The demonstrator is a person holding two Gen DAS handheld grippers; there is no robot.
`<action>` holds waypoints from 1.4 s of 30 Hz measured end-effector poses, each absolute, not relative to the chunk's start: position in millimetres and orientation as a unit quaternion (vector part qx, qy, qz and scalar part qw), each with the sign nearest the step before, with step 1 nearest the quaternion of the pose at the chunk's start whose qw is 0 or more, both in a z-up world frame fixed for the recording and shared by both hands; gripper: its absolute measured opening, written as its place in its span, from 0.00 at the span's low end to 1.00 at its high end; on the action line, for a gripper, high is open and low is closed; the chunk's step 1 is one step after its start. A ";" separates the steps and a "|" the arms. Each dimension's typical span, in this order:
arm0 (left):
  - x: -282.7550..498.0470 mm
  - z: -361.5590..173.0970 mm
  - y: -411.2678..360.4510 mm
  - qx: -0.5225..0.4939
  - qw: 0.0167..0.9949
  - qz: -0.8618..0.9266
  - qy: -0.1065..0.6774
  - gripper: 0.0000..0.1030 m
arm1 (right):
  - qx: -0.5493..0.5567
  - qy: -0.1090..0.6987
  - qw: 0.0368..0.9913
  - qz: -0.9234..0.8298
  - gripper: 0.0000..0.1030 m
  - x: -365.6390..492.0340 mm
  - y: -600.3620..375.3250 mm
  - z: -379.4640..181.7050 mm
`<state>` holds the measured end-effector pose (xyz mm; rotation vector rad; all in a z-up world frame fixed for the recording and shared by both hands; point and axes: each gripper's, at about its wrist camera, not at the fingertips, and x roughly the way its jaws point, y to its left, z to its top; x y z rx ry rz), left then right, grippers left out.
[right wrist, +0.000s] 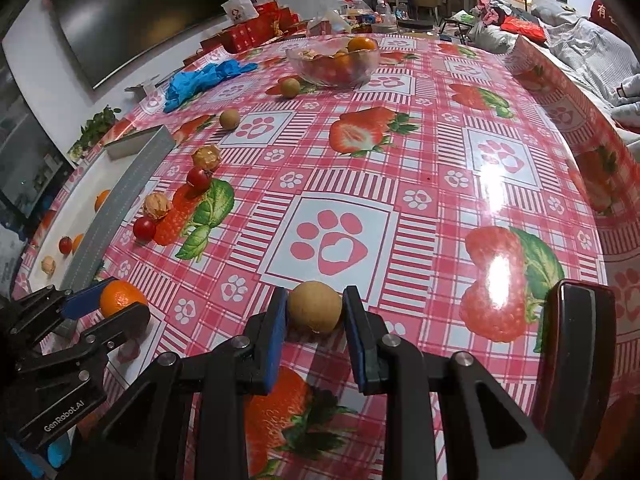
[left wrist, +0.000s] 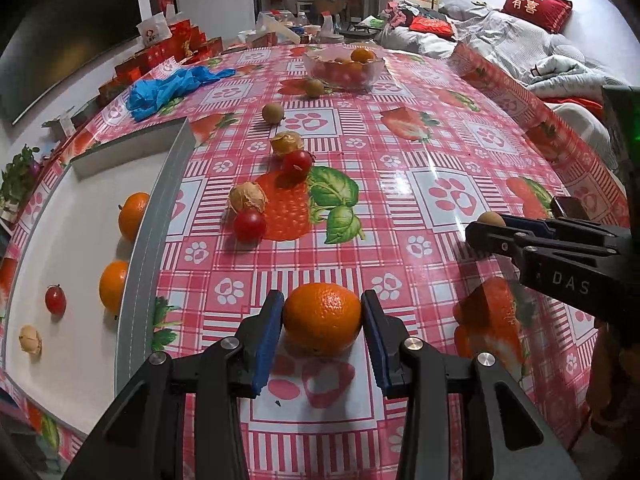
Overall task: Organize fruits
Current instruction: 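Close the left tool on the orange and lift it while the right tool holds the kiwi, then carry the orange into the white tray and open the left tool while the right tool releases the kiwi there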
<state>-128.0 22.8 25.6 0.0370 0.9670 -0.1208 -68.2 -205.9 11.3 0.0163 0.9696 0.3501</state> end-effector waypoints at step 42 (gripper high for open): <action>-133.3 42.9 61.3 -0.046 0.891 -0.049 0.450 0.40 | -0.001 0.468 0.865 0.180 0.30 -70.8 -184.8 25.7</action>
